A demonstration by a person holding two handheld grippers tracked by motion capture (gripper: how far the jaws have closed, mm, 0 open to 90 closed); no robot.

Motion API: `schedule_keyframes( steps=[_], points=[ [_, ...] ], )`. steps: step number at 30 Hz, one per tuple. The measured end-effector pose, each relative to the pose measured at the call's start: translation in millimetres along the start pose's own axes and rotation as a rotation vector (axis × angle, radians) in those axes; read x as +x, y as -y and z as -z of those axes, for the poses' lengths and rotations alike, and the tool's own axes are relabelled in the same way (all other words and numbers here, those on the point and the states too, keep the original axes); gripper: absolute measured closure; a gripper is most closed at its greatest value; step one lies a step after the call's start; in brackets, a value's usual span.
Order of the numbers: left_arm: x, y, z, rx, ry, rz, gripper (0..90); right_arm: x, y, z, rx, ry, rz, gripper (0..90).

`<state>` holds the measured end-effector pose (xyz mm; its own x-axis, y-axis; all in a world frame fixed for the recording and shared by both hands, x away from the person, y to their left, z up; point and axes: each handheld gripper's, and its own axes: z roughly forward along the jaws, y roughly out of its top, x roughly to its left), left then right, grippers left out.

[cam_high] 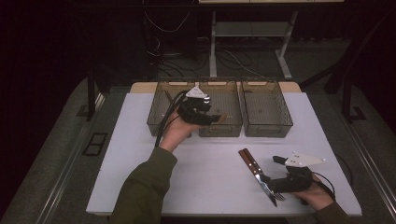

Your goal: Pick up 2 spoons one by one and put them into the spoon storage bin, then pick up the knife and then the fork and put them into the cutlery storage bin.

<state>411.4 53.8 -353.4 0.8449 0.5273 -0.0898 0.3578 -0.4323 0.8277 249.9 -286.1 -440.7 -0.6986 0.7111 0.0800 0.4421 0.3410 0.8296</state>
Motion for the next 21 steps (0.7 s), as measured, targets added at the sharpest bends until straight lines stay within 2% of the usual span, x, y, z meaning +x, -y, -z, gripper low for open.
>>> schedule_keyframes(
  steps=[3,5,6,9,14,21],
  points=[
    [-6.0,11.6,8.4,-0.007,0.014,-0.004,33.8,0.0,0.0,0.1,0.001,0.004,0.000,12.1],
    [-9.8,19.4,13.3,0.006,0.021,-0.007,31.2,-0.2,0.1,-0.2,0.001,0.006,-0.001,12.1],
    [-11.0,23.4,16.4,0.016,0.017,-0.022,30.0,-0.2,0.0,-0.2,0.001,0.006,-0.001,12.1],
    [-17.3,35.9,22.9,0.005,0.017,-0.005,27.3,-0.9,0.0,0.0,0.003,0.006,-0.005,12.1],
    [-25.6,56.6,32.8,0.000,0.015,-0.004,24.2,-0.8,0.5,0.2,0.014,0.010,-0.016,12.1],
    [-30.4,83.1,48.1,-0.014,0.009,0.003,19.0,-3.4,-0.6,-0.5,0.023,0.018,-0.012,12.1]
  ],
)
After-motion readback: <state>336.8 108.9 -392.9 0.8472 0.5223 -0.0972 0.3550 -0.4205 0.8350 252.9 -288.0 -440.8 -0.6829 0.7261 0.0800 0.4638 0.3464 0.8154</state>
